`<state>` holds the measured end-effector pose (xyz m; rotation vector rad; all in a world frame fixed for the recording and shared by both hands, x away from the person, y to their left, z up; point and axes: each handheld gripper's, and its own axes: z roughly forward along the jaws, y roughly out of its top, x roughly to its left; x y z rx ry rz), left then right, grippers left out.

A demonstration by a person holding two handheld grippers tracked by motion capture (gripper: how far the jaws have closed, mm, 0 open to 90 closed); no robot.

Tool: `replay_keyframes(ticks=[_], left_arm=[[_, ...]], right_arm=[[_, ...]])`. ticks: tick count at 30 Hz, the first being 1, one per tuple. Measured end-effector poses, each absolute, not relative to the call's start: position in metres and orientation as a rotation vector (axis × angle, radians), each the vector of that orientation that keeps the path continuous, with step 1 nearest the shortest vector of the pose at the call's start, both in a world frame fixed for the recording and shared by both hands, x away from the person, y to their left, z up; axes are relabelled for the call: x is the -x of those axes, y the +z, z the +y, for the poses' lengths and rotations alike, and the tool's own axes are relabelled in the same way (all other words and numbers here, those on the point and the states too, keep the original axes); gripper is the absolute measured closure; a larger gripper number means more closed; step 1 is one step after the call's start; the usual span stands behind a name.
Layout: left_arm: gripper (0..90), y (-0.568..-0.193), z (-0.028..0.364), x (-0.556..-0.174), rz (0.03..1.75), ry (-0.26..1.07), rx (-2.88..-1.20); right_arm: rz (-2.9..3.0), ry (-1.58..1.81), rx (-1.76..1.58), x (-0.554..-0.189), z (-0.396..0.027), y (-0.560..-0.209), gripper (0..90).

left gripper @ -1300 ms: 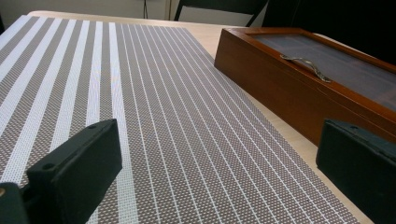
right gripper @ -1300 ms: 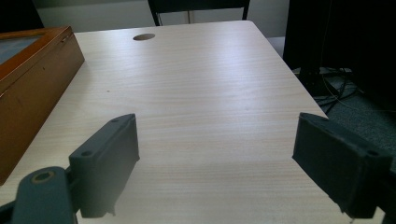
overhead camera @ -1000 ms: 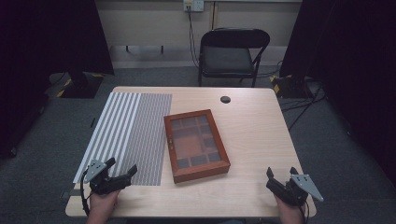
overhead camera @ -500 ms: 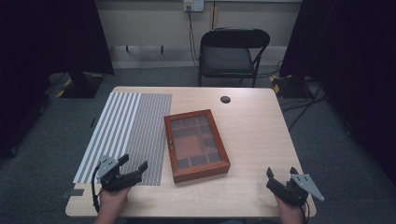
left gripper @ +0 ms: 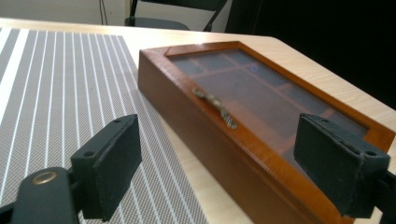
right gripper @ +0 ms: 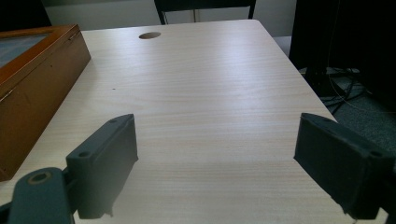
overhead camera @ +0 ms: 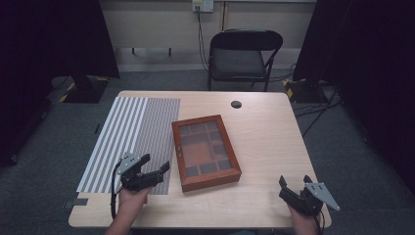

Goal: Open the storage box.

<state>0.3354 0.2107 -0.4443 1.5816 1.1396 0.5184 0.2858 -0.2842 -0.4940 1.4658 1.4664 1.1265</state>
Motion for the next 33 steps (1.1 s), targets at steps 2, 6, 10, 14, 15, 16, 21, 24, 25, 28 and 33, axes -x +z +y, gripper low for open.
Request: replay_keyframes(ticks=[2, 6, 10, 14, 15, 16, 21, 24, 25, 28, 33], left_arm=[[14.8, -0.442, 0.208, -0.339, 1.144, 0.525, -1.577], [15.5, -0.440, 0.201, -0.348, 1.191, 0.513, -1.550], [16.3, -0.440, 0.197, -0.352, 1.200, 0.521, -1.570], [19.1, -0.439, 0.192, -0.358, 1.242, 0.516, -1.583], [19.9, -0.438, 0.190, -0.359, 1.246, 0.515, -1.584], [20.4, -0.437, 0.189, -0.360, 1.245, 0.521, -1.596], [25.4, -0.438, 0.184, -0.367, 1.266, 0.516, -1.614], [29.3, -0.441, 0.180, -0.372, 1.294, 0.512, -1.634], [30.5, -0.441, 0.180, -0.372, 1.294, 0.512, -1.634], [32.2, -0.444, 0.177, -0.377, 1.312, 0.515, -1.657], [35.8, -0.449, 0.168, -0.383, 1.339, 0.534, -1.663]], right_arm=[[1.464, 1.128, -1.467, -0.286, -0.284, -0.494, 12.3], [1.463, 1.138, -1.470, -0.285, -0.285, -0.494, 12.3], [1.464, 1.139, -1.470, -0.285, -0.285, -0.494, 12.2], [1.455, 1.143, -1.473, -0.285, -0.286, -0.494, 12.3], [1.456, 1.147, -1.474, -0.285, -0.286, -0.494, 12.3], [1.461, 1.145, -1.476, -0.285, -0.286, -0.494, 12.3], [1.467, 1.133, -1.475, -0.286, -0.286, -0.494, 12.3], [1.468, 1.135, -1.478, -0.286, -0.286, -0.494, 12.3], [1.468, 1.135, -1.478, -0.286, -0.286, -0.494, 12.3], [1.471, 1.134, -1.474, -0.287, -0.285, -0.494, 12.3], [1.469, 1.135, -1.477, -0.287, -0.286, -0.494, 12.3]])
